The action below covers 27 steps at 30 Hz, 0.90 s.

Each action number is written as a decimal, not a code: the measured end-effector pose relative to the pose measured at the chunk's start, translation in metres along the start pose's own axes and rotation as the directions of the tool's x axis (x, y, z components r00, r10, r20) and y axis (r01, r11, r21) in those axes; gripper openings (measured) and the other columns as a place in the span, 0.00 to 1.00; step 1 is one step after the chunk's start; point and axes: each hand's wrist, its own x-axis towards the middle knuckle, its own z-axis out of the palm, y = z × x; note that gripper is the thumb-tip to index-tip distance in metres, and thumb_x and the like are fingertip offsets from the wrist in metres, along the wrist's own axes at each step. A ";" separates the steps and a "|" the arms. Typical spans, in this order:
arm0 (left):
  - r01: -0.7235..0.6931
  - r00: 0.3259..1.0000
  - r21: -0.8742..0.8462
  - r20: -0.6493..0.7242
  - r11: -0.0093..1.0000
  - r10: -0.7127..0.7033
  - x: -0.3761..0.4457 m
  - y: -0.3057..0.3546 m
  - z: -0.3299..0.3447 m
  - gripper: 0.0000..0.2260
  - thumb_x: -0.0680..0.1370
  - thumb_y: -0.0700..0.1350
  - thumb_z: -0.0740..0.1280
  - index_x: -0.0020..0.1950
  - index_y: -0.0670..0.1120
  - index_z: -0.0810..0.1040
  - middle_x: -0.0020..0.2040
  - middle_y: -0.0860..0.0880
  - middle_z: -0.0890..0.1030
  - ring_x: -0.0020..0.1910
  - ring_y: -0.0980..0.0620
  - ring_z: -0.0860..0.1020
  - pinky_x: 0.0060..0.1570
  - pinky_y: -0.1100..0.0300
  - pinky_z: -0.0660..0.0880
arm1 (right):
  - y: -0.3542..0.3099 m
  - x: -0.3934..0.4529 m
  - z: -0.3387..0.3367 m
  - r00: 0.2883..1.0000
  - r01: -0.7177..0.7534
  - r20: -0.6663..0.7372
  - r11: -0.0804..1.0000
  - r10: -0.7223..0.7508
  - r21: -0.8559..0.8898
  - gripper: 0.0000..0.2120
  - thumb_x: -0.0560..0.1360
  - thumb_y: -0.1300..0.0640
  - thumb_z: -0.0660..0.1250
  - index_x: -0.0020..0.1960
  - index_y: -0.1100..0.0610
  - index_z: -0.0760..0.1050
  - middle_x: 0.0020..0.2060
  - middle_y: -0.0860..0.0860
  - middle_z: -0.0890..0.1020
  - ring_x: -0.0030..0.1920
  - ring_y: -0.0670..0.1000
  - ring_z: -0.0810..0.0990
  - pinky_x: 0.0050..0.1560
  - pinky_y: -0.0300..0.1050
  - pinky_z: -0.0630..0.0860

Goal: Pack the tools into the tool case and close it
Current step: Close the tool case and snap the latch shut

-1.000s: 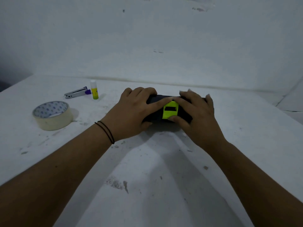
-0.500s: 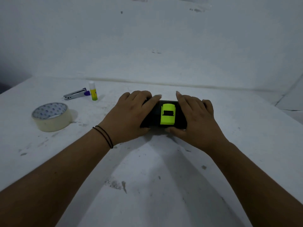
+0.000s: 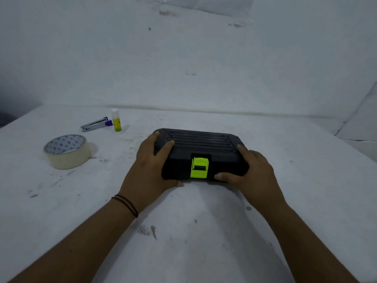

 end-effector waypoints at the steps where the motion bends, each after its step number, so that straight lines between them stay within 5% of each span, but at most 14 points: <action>1: 0.047 0.999 -0.037 -0.003 0.998 -0.047 -0.004 0.000 0.001 0.47 0.56 0.56 0.80 0.70 0.43 0.66 0.72 0.36 0.60 0.69 0.36 0.64 0.66 0.46 0.64 | 0.001 -0.003 0.002 1.000 -0.003 -0.007 1.000 0.003 0.025 0.46 0.61 0.42 0.76 0.73 0.50 0.60 0.67 0.51 0.68 0.66 0.48 0.65 0.60 0.35 0.60; 7: 0.279 0.958 -0.221 0.125 0.934 -0.257 -0.009 0.004 0.004 0.54 0.56 0.59 0.79 0.75 0.49 0.54 0.77 0.45 0.51 0.74 0.47 0.56 0.68 0.55 0.62 | 0.009 -0.014 0.016 0.997 -0.025 -0.066 0.992 0.033 0.123 0.44 0.63 0.47 0.77 0.73 0.50 0.60 0.68 0.49 0.65 0.68 0.47 0.64 0.60 0.31 0.58; 11: 0.253 0.967 -0.370 0.120 0.894 -0.224 -0.007 -0.002 0.007 0.47 0.60 0.58 0.78 0.73 0.50 0.59 0.71 0.51 0.65 0.68 0.55 0.64 0.68 0.63 0.62 | 0.015 -0.012 0.019 0.995 -0.042 -0.087 0.990 0.054 0.138 0.44 0.63 0.47 0.77 0.73 0.50 0.59 0.69 0.48 0.64 0.68 0.47 0.63 0.62 0.33 0.60; 14: 0.229 0.973 -0.460 0.082 0.858 -0.216 -0.006 -0.002 0.005 0.41 0.62 0.53 0.78 0.70 0.53 0.62 0.63 0.60 0.70 0.58 0.66 0.68 0.54 0.81 0.63 | 0.018 -0.006 0.021 0.997 -0.044 -0.060 0.987 0.054 0.152 0.45 0.65 0.46 0.75 0.75 0.48 0.54 0.71 0.49 0.62 0.70 0.47 0.62 0.65 0.36 0.60; 17: 0.238 0.968 -0.482 0.051 0.843 -0.244 -0.007 -0.002 0.005 0.38 0.65 0.51 0.77 0.69 0.58 0.62 0.59 0.66 0.70 0.53 0.74 0.69 0.50 0.85 0.61 | 0.024 0.000 0.021 1.000 -0.018 0.003 0.990 0.018 0.138 0.46 0.67 0.44 0.72 0.75 0.43 0.47 0.71 0.51 0.62 0.71 0.50 0.62 0.70 0.51 0.65; 22: 0.315 0.941 -0.536 0.068 0.783 -0.332 -0.009 -0.006 0.005 0.41 0.63 0.51 0.78 0.72 0.55 0.63 0.63 0.61 0.72 0.60 0.64 0.71 0.57 0.76 0.65 | 0.026 0.005 0.018 1.000 0.008 0.026 0.978 -0.014 0.207 0.43 0.70 0.51 0.72 0.75 0.43 0.48 0.68 0.45 0.68 0.65 0.43 0.66 0.67 0.47 0.68; 27: 0.319 0.938 -0.555 0.068 0.768 -0.341 -0.008 -0.005 0.004 0.40 0.65 0.49 0.77 0.73 0.53 0.62 0.66 0.56 0.72 0.63 0.60 0.71 0.63 0.63 0.67 | 0.027 0.011 0.026 0.999 0.018 0.027 0.973 -0.025 0.229 0.42 0.70 0.49 0.71 0.75 0.43 0.48 0.67 0.46 0.70 0.66 0.46 0.68 0.67 0.47 0.68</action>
